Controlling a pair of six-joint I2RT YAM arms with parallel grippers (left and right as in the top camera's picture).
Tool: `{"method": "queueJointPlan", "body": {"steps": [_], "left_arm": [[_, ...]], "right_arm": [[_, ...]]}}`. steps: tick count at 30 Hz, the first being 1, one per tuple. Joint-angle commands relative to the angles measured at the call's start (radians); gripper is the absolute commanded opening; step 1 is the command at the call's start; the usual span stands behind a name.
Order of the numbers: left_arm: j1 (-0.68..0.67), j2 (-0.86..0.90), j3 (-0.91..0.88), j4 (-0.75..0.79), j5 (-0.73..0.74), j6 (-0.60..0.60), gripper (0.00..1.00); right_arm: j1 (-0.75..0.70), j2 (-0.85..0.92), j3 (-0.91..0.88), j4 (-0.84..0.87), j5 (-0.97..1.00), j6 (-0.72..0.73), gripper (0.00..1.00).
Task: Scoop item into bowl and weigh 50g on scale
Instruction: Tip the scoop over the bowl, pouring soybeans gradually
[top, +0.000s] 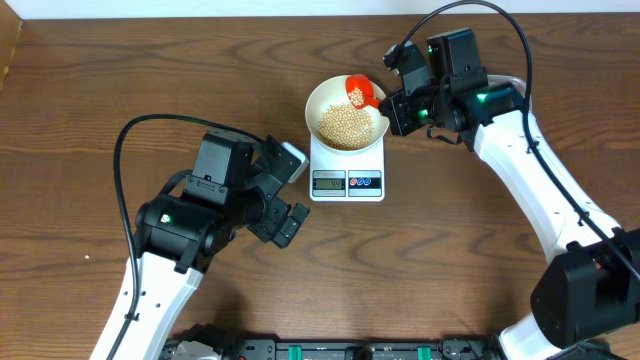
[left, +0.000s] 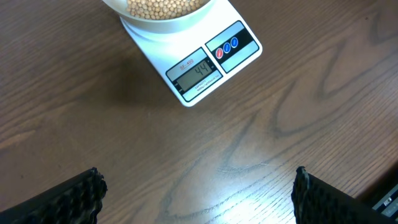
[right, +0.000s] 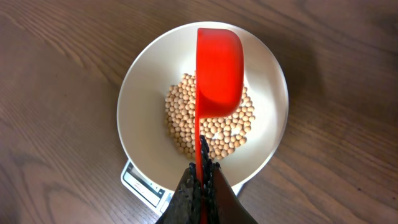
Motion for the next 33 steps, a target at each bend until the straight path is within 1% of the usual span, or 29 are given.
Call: {"method": "queueJointPlan", "body": {"steps": [1,10,16,24,30,33], "left_arm": [[-0.003,0.005,-0.008,0.0,-0.003,-0.008,0.98],[-0.003,0.005,-0.008,0.0,-0.002,-0.009,0.98],[-0.003,0.005,-0.008,0.0,-0.003,-0.009,0.98],[-0.003,0.005,-0.008,0.0,-0.003,-0.009,0.98],[-0.003,0.005,-0.008,0.0,-0.003,-0.009,0.98],[-0.003,0.005,-0.008,0.0,-0.003,-0.009,0.98]], "right_arm": [[0.006,0.005,0.003,-0.001,0.003,-0.015,0.01],[0.006,0.005,0.003,0.0,0.004,-0.017,0.01],[0.013,0.005,0.003,0.0,0.005,-0.066,0.01],[0.051,0.005,0.003,-0.001,0.093,-0.087,0.01],[0.053,0.005,0.003,-0.001,0.098,-0.096,0.01],[0.055,0.005,0.003,-0.001,0.098,-0.13,0.01]]}}
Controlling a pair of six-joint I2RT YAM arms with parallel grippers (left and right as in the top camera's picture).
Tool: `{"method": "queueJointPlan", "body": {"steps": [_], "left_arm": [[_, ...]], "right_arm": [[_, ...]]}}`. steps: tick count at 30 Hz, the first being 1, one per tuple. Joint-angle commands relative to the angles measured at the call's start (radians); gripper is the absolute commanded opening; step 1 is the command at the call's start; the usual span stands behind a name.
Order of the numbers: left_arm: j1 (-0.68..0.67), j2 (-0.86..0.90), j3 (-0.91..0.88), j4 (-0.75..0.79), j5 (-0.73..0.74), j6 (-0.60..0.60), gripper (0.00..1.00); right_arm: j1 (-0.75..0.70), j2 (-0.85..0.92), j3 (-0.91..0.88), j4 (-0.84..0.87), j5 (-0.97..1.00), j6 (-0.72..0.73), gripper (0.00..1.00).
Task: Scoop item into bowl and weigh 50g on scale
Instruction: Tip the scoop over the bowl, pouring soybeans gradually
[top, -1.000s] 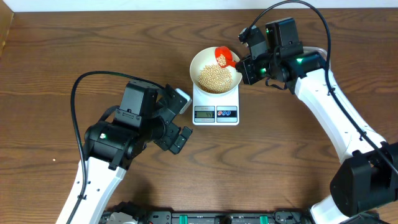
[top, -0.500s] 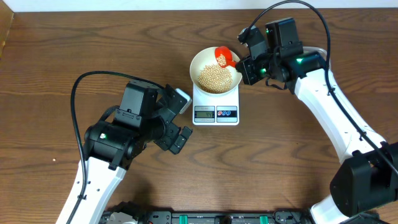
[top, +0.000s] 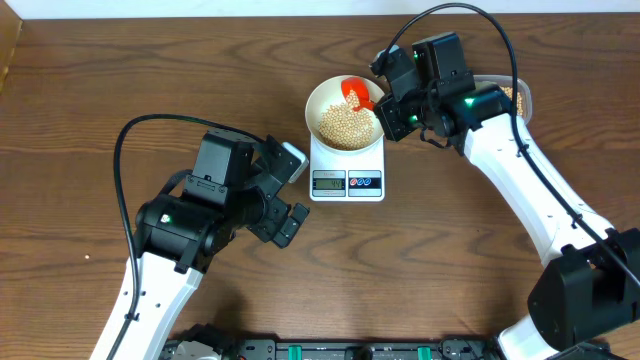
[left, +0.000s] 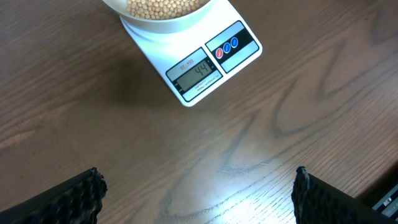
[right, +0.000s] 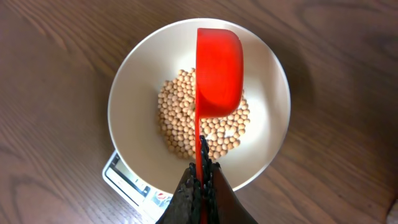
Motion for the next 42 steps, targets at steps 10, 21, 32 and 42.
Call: {"method": "queueJointPlan", "body": {"steps": [10,21,32,42], "left_arm": [[-0.003,0.005,-0.008,0.0,-0.003,-0.009,0.98],[-0.003,0.005,-0.008,0.0,-0.003,-0.009,0.98],[-0.003,0.005,-0.008,0.0,-0.003,-0.009,0.98],[-0.003,0.005,-0.008,0.0,-0.003,-0.009,0.98]], "right_arm": [[0.025,0.005,0.003,0.0,0.017,-0.079,0.01],[0.021,0.005,0.003,0.007,-0.007,-0.03,0.01],[0.01,0.005,0.003,0.023,-0.035,0.021,0.01],[-0.008,0.005,0.003,0.026,-0.068,0.032,0.01]]}}
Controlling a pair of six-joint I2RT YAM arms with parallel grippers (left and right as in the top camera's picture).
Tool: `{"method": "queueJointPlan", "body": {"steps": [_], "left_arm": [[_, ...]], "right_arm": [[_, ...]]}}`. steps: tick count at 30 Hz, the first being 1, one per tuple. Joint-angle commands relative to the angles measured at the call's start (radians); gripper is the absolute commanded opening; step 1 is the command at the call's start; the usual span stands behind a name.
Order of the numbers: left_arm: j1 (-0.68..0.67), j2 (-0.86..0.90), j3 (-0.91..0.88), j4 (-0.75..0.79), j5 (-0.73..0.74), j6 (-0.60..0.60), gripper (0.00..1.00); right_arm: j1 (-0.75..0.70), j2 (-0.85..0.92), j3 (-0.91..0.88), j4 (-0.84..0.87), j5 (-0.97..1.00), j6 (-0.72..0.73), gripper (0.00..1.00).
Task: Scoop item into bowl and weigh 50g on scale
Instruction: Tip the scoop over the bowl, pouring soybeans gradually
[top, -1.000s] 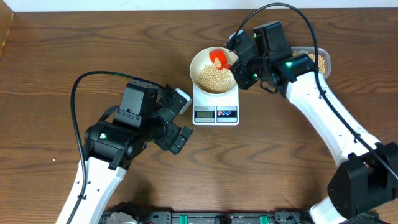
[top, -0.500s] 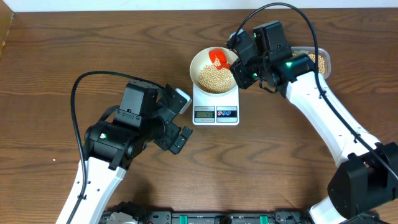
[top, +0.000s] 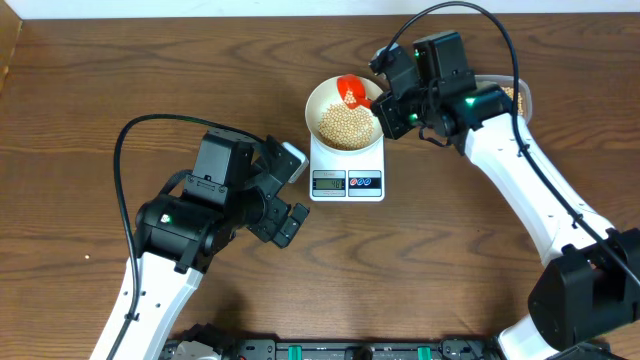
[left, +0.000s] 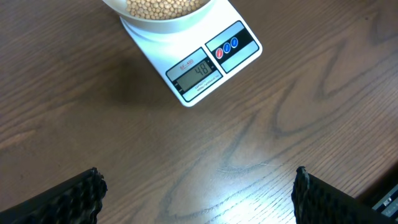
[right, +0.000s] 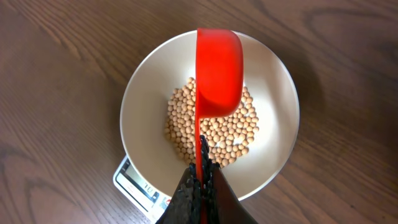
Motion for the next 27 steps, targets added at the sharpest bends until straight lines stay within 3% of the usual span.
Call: {"method": "queueJointPlan", "body": {"steps": [1,27], "left_arm": [[-0.003,0.005,-0.008,0.0,-0.003,-0.009,0.98],[-0.003,0.005,-0.008,0.0,-0.003,-0.009,0.98]], "right_arm": [[-0.004,0.005,0.003,0.003,-0.026,0.013,0.01],[-0.002,0.005,0.003,0.002,-0.021,-0.019,0.01]]}}
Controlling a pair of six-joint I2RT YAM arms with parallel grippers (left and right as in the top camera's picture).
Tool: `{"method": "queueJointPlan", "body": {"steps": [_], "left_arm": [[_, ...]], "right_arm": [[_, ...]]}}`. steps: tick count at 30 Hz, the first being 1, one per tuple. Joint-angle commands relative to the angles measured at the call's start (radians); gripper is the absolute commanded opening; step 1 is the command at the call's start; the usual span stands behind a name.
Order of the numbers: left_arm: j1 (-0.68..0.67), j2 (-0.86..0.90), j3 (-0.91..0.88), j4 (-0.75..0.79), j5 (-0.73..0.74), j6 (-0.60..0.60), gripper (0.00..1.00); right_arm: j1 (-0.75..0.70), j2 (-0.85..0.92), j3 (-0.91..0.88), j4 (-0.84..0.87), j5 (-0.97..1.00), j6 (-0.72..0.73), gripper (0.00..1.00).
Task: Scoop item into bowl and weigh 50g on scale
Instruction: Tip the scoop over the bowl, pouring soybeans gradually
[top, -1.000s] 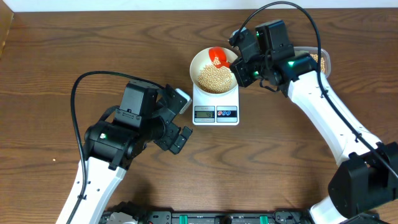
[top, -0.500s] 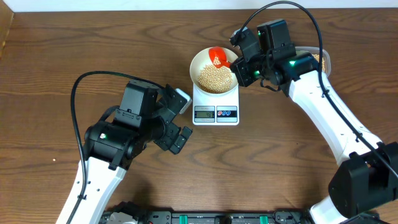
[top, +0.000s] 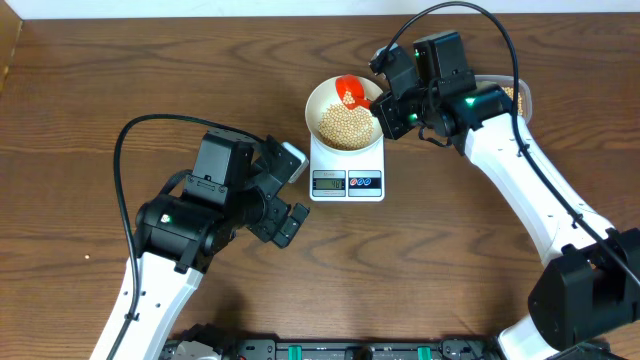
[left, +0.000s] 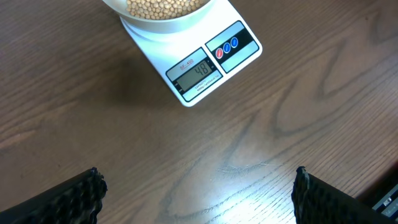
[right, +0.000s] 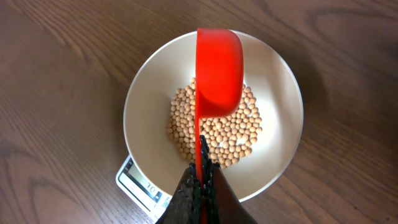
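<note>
A cream bowl (top: 325, 98) of beige beans (top: 345, 125) sits on the white scale (top: 347, 180), whose display (left: 196, 70) reads 48. My right gripper (right: 201, 167) is shut on the handle of a red scoop (right: 217, 71), held tipped on its side over the bowl (right: 280, 118). In the overhead view the scoop (top: 350, 92) hangs over the bowl's far rim. My left gripper (left: 198, 196) is open over bare table in front of the scale, holding nothing.
A second container (top: 518, 95) with beans is partly hidden behind my right arm at the back right. Dark wood table (top: 450, 250) lies all around. The left arm (top: 215, 200) rests left of the scale.
The right gripper with the scoop has shifted very slightly over the bowl. The display still reads 48. The left arm has not moved.
The scoop was held over the bowl with beans in it and the scale read 44. It stayed tipped there at 44. Then the reading was 48, with more beans in the bowl, and it is still 48.
</note>
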Motion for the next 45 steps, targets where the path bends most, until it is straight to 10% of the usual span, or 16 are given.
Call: {"method": "queueJointPlan", "body": {"steps": [1,45], "left_arm": [[-0.003,0.005,-0.008,0.0,-0.003,-0.009,0.98],[-0.003,0.005,-0.008,0.0,-0.003,-0.009,0.98]], "right_arm": [[0.0,0.005,0.003,0.002,-0.006,-0.027,0.01],[0.0,0.005,0.003,0.006,0.036,-0.243,0.01]]}}
